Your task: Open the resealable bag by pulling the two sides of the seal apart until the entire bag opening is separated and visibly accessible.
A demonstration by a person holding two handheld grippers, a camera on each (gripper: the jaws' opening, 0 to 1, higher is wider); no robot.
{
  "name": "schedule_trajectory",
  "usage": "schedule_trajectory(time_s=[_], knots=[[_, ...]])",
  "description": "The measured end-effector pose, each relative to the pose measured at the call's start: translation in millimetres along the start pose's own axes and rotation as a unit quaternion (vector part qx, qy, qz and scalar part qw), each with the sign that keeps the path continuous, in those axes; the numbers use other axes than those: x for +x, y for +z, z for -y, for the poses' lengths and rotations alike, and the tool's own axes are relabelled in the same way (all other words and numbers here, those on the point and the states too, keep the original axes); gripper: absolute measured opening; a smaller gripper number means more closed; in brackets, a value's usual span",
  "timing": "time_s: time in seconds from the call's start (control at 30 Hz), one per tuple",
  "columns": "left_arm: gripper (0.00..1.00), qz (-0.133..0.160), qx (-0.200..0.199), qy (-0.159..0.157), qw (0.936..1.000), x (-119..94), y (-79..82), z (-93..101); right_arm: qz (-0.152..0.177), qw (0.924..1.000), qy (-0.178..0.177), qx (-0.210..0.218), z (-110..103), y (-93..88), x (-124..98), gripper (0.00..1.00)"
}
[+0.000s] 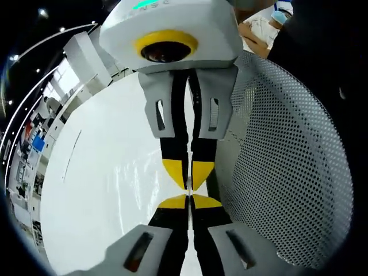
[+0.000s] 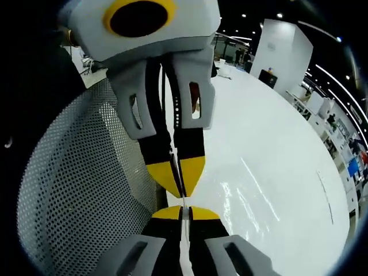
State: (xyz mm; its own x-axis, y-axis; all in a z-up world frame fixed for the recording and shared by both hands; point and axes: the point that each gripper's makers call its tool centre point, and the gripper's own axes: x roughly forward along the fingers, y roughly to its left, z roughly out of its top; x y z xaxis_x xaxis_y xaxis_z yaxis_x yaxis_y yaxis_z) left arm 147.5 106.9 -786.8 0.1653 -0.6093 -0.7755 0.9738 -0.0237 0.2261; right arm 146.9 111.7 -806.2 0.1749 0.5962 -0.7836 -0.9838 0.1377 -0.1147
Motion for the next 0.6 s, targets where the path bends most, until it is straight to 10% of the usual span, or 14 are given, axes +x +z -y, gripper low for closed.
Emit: schedule_trajectory(time_s=[0.6], knots=[[0.0,-0.001,-0.013,0.016,0.9998,-6,-7.0,-5.5,-0.017,0.9997,-0.007,-0.014,6,-7.1,-5,0.0]])
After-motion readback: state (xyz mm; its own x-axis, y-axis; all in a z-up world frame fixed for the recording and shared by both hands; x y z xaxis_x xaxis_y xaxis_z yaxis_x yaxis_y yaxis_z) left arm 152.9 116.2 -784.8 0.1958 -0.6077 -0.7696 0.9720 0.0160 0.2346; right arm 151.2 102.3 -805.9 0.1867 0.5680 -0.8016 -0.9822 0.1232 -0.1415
